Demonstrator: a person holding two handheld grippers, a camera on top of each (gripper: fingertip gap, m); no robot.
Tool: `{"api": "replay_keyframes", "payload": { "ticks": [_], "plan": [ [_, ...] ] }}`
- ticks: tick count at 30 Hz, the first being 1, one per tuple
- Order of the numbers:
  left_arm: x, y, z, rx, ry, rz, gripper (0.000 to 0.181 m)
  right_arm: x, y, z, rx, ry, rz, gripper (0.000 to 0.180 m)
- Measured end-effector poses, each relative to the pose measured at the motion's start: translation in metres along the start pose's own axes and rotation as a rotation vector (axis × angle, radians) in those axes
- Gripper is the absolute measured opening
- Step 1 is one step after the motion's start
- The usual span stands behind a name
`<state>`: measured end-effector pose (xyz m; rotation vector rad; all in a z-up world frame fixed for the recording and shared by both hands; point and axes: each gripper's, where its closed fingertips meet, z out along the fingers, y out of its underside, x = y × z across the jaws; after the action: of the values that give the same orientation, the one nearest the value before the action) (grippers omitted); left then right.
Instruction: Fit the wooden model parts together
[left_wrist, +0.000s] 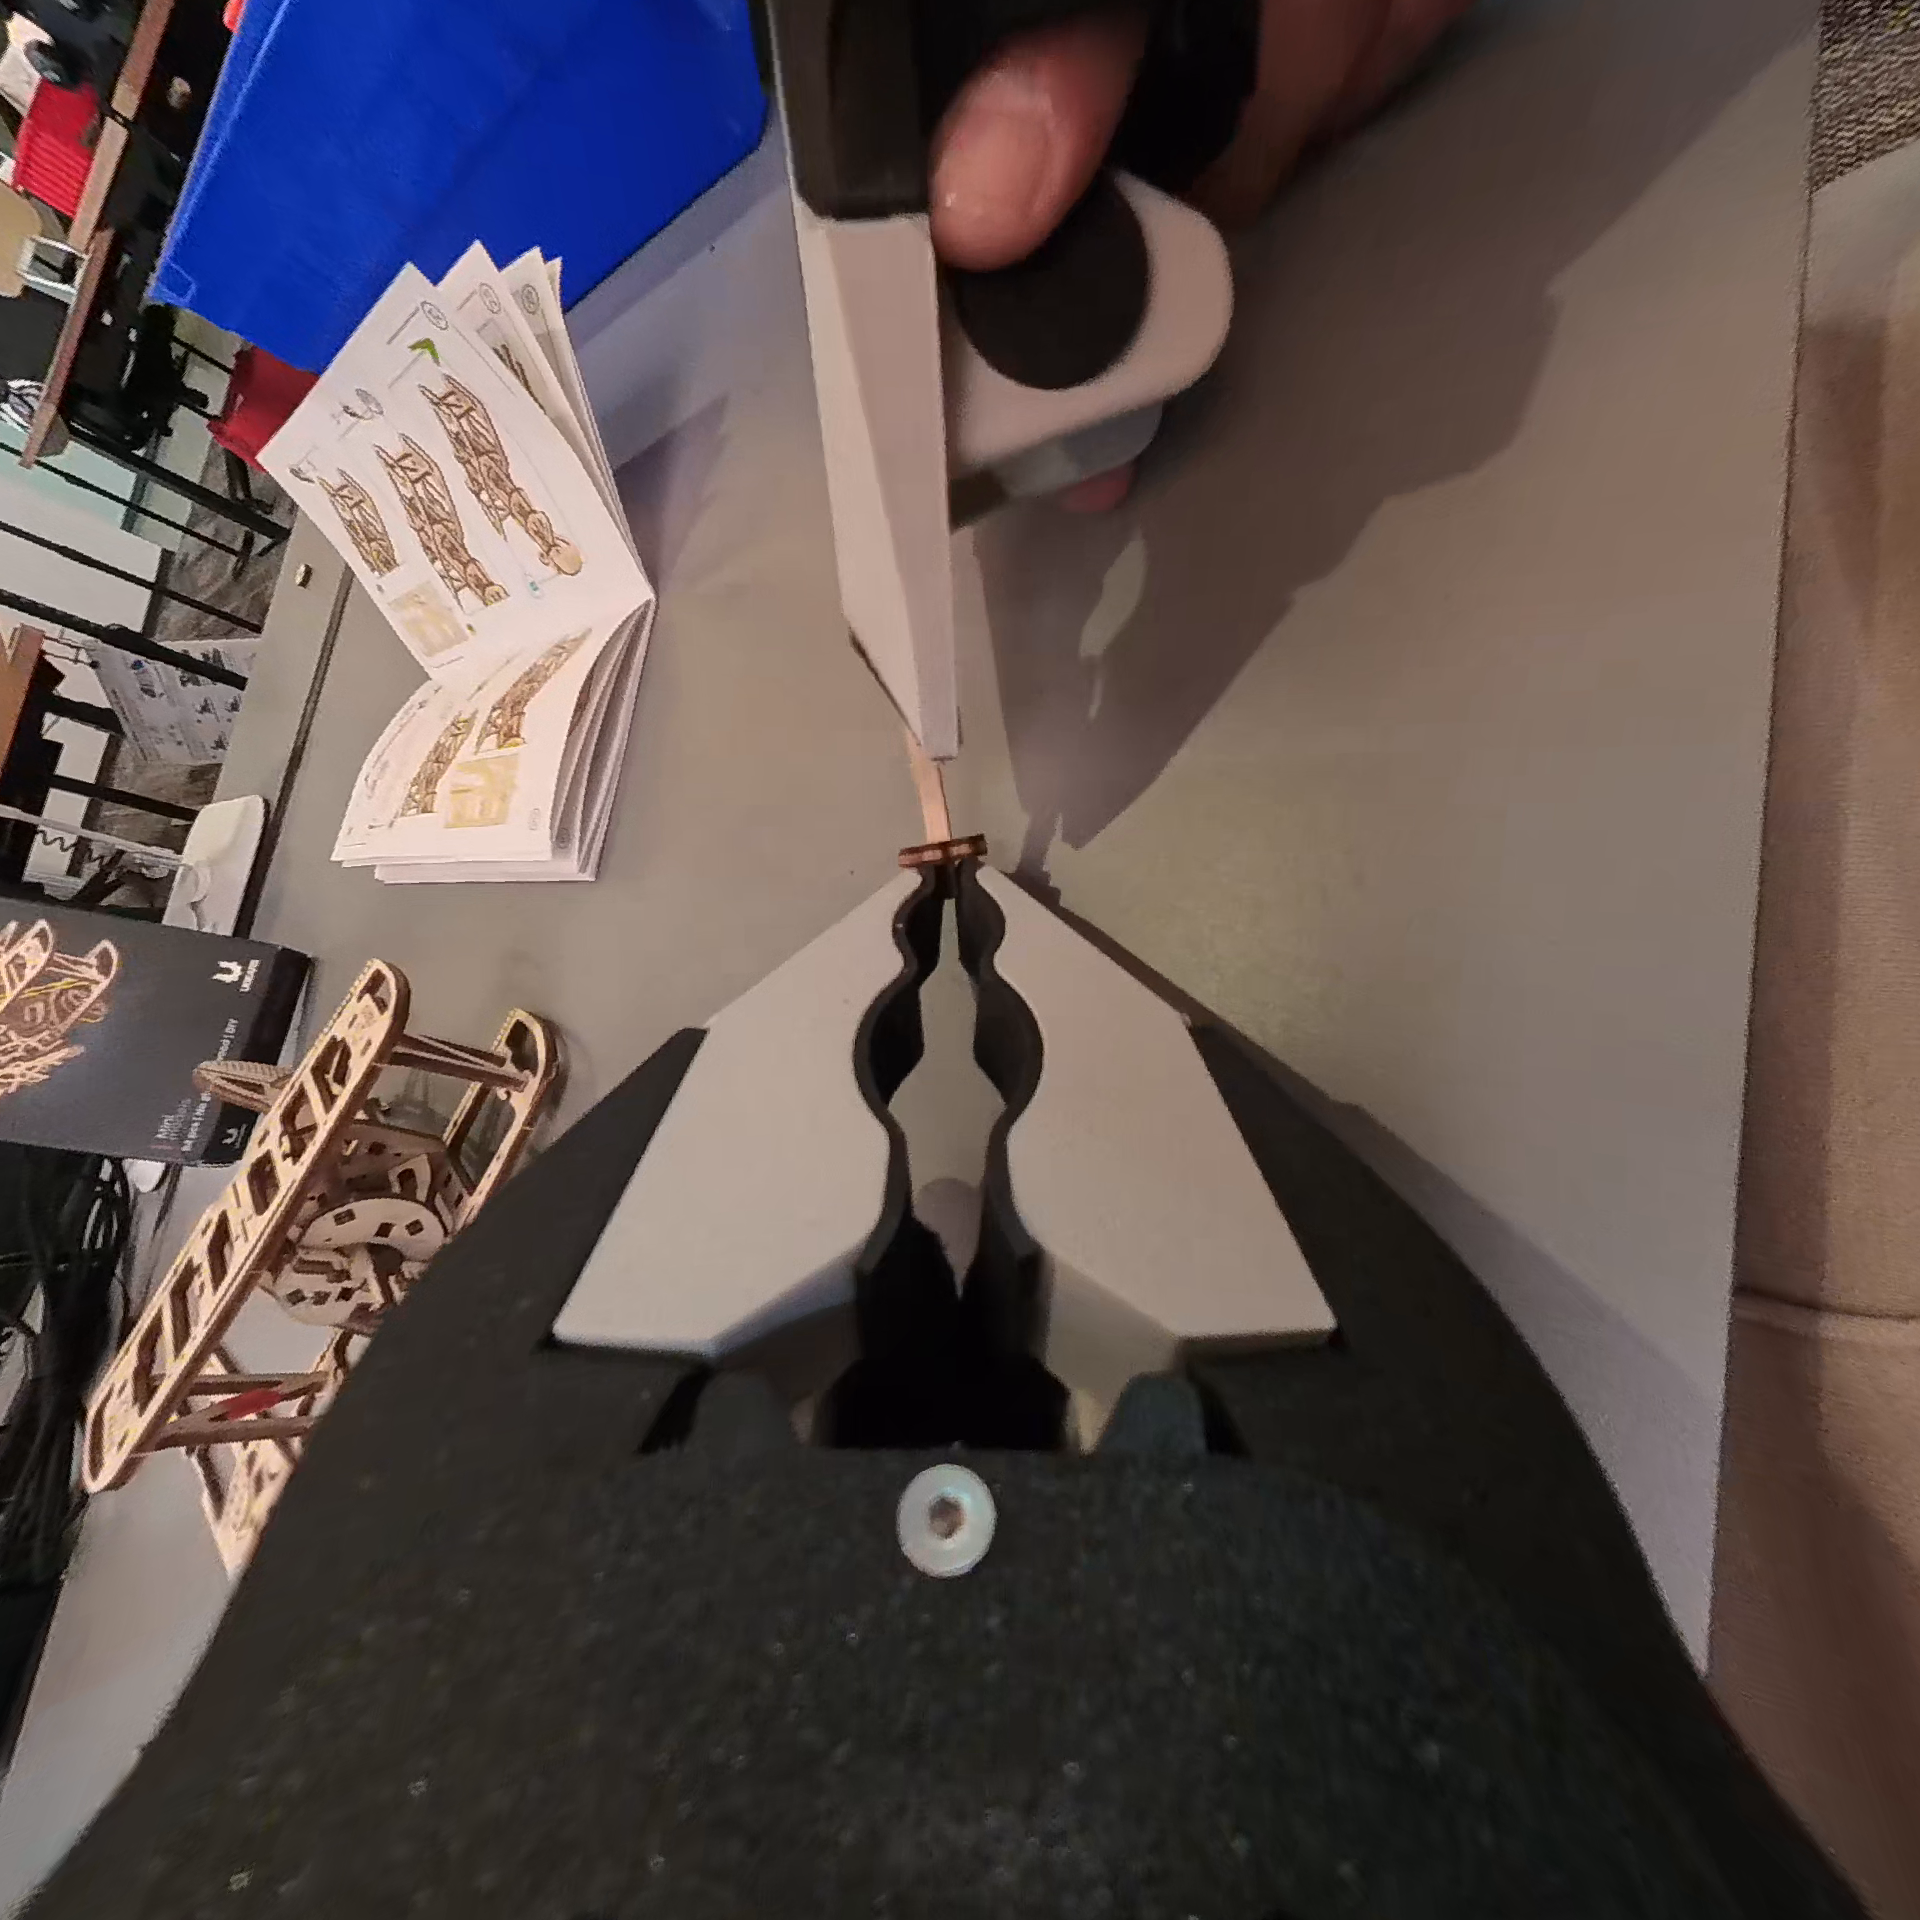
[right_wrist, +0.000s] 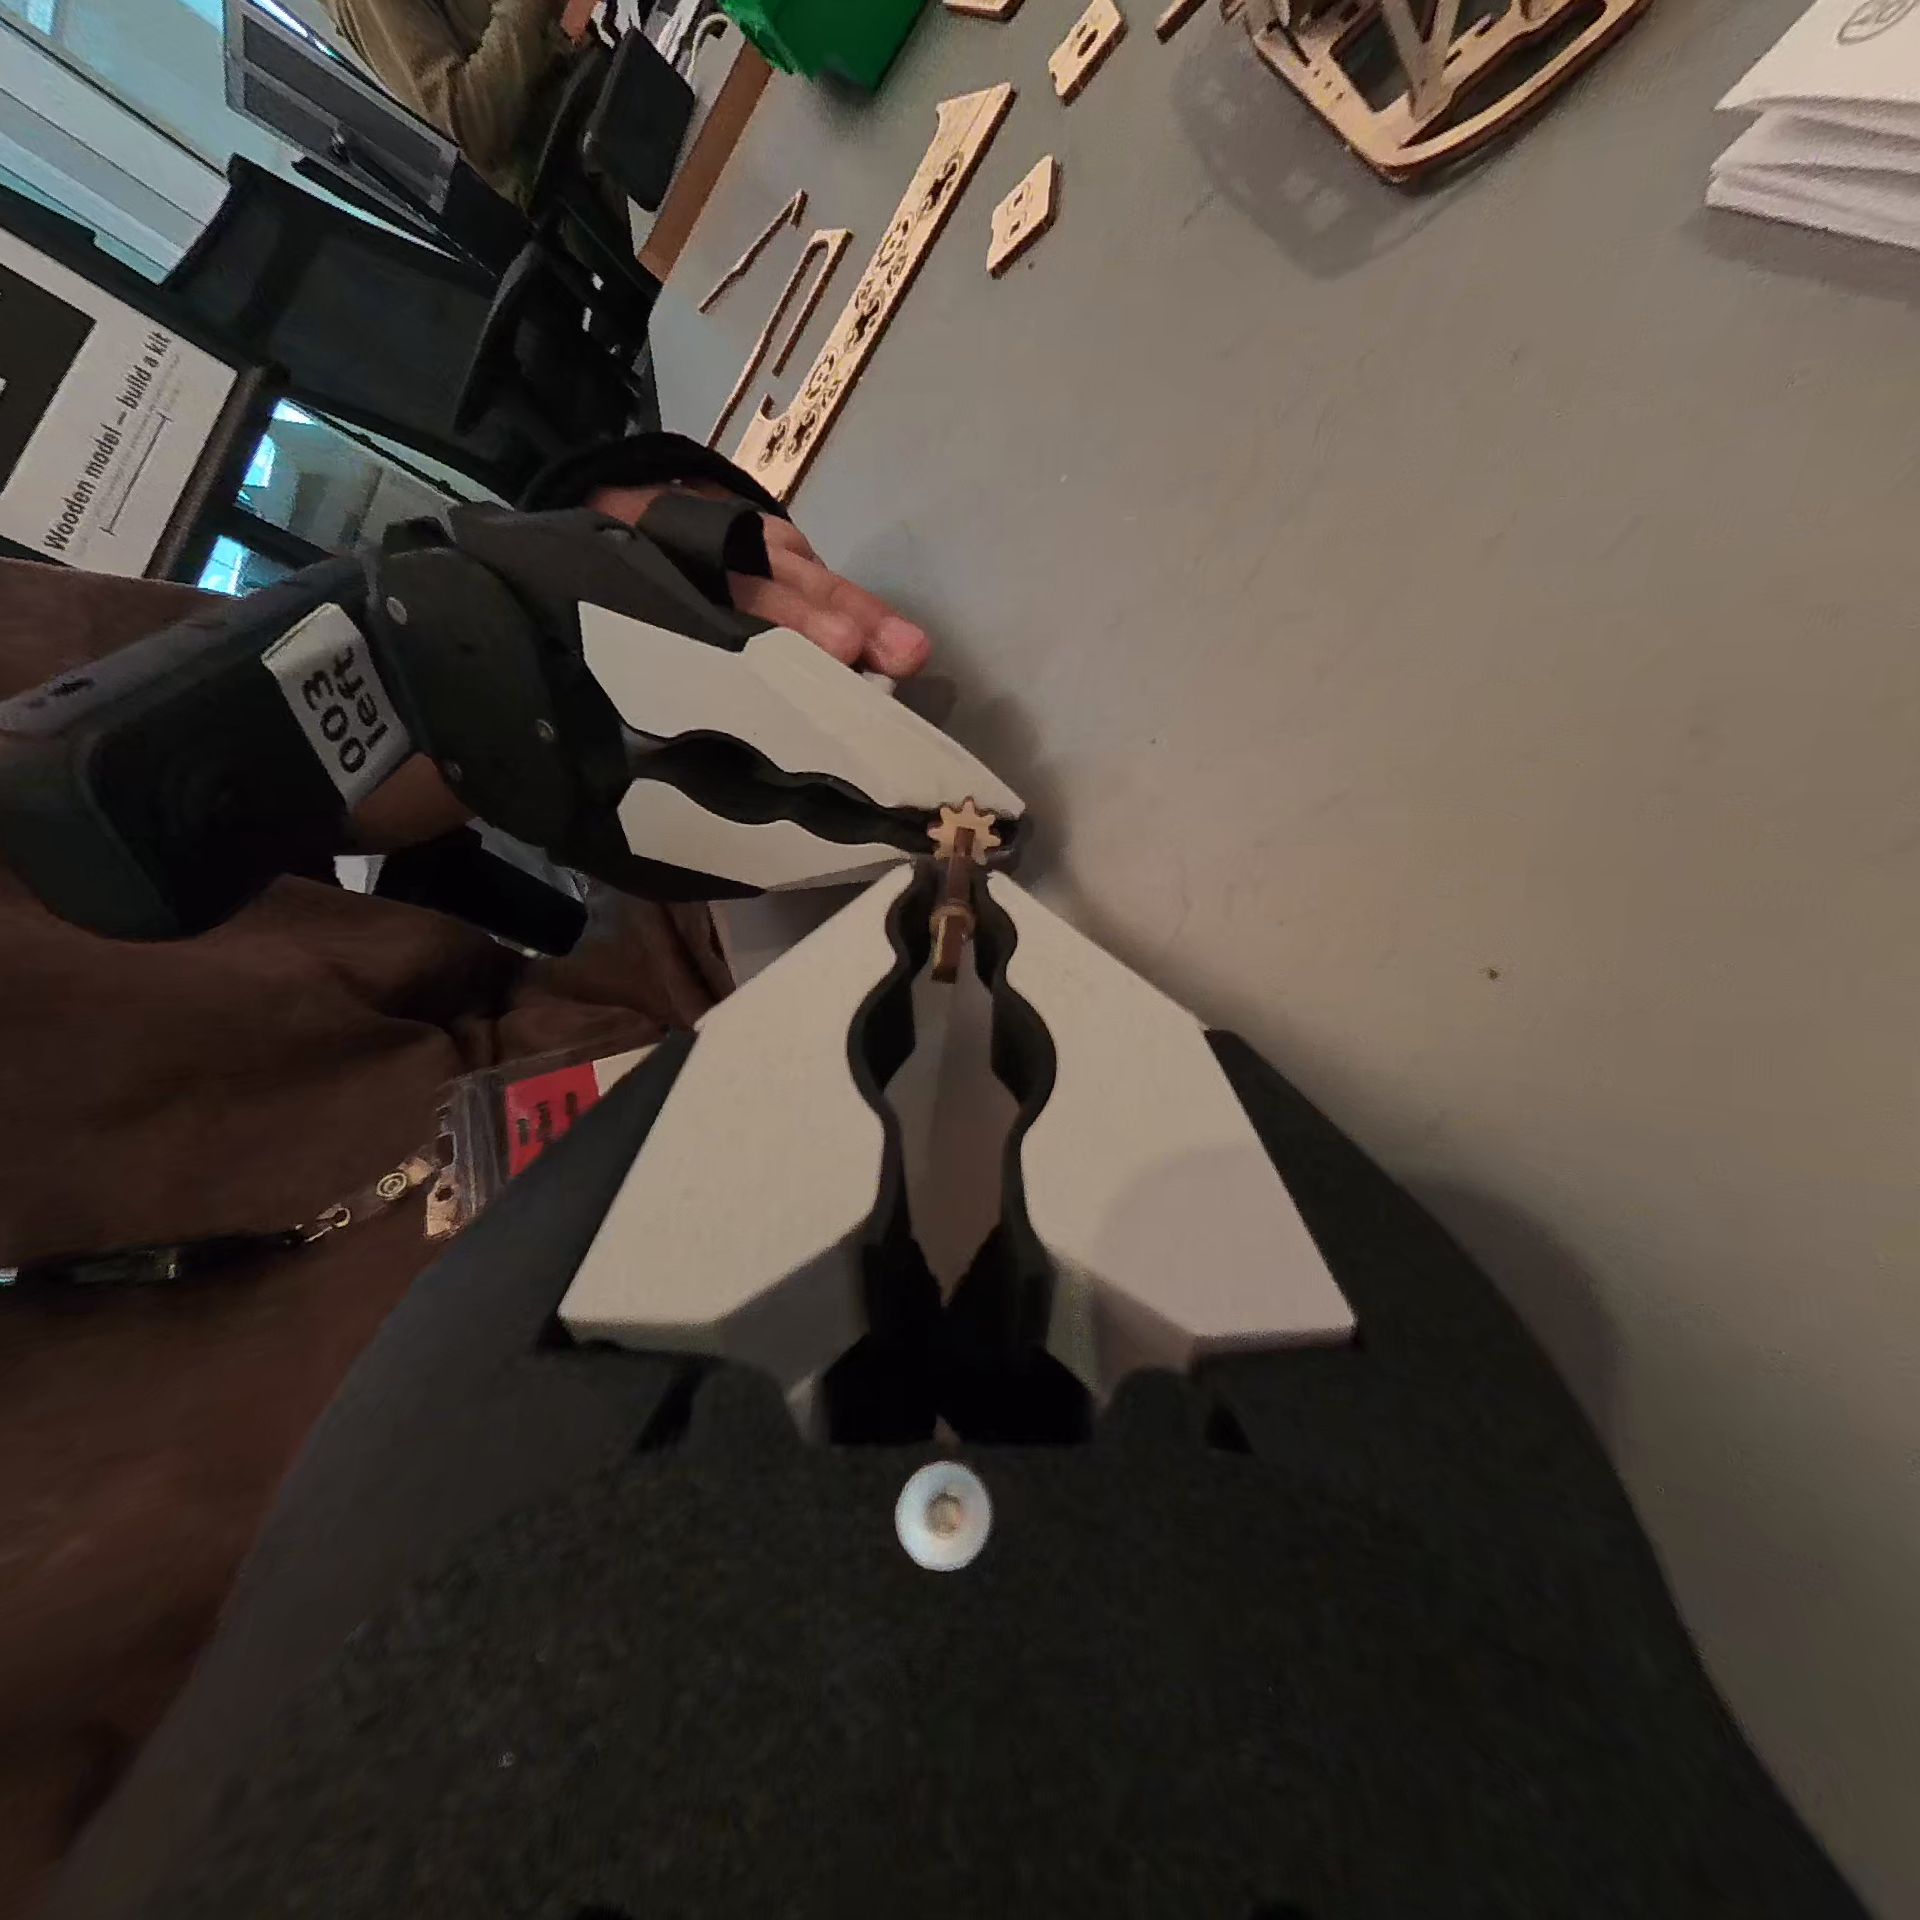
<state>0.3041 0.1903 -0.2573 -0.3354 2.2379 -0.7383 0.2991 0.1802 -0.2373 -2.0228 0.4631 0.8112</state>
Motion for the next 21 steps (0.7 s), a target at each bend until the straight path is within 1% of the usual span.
{"api": "replay_keyframes", "payload": {
  "ticks": [5,11,17,21],
  "plan": [
    [0.0004,0.0008,0.0004,-0.006,0.006,-0.006,0.001,0.0021,0.0002,0.0010,-0.004,0.007,0.016,0.005],
    [-0.0006,0.0025,0.0020,-0.027,0.033,-0.078,0.000,0.0022,0.0022,0.0022,-0.023,0.006,0.008,0.004],
    [-0.0014,0.0012,0.0031,-0.022,0.029,-0.083,0.000,0.0020,0.0014,0.0001,-0.027,-0.025,0.030,0.004],
    [0.0005,-0.0010,0.0025,-0.004,0.074,-0.123,0.000,0.0013,0.0014,-0.0015,-0.018,-0.030,0.039,0.004]
  ]
}}
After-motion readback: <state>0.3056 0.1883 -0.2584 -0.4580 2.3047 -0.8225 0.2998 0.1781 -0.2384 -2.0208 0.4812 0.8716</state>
